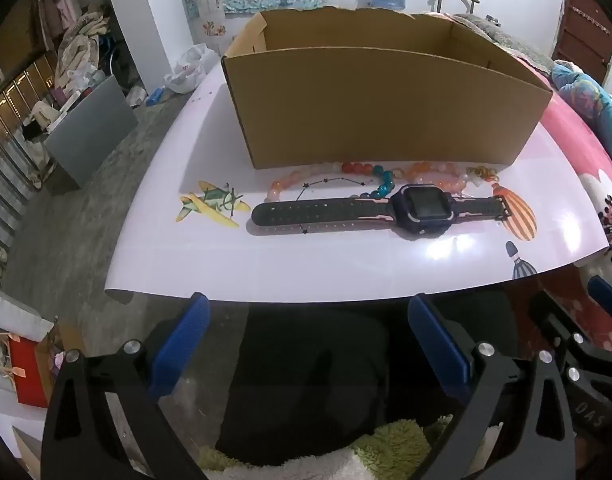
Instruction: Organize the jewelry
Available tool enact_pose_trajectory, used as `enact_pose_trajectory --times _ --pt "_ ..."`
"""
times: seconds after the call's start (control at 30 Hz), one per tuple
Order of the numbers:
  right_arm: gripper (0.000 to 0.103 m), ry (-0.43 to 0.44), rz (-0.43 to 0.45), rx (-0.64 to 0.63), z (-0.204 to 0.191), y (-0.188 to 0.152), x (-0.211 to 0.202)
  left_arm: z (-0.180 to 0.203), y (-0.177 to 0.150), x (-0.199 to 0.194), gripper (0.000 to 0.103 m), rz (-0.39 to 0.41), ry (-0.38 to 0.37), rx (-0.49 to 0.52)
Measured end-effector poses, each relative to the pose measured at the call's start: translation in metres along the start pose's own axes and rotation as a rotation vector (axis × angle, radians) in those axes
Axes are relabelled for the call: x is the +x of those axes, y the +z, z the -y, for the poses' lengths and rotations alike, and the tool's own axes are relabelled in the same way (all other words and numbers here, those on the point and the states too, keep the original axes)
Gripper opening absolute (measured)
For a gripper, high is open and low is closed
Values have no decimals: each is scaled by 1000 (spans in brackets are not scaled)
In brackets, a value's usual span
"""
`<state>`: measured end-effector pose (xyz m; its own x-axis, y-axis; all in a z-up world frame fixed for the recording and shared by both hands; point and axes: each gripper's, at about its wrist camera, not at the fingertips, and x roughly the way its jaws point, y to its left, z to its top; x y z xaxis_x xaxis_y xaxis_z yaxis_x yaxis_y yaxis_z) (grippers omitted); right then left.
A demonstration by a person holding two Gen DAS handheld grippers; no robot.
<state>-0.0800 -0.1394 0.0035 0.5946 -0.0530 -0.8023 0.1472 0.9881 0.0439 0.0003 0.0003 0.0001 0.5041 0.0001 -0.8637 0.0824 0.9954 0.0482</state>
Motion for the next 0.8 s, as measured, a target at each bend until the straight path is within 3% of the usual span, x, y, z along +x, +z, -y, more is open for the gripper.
enact_pose_trajectory --times 0.07,0.8 --pt "95 3 -4 2 0 0 0 1 0 0 98 9 26 7" --pt "95 20 -26 10 -2 2 2 -1 -2 1 98 5 15 0"
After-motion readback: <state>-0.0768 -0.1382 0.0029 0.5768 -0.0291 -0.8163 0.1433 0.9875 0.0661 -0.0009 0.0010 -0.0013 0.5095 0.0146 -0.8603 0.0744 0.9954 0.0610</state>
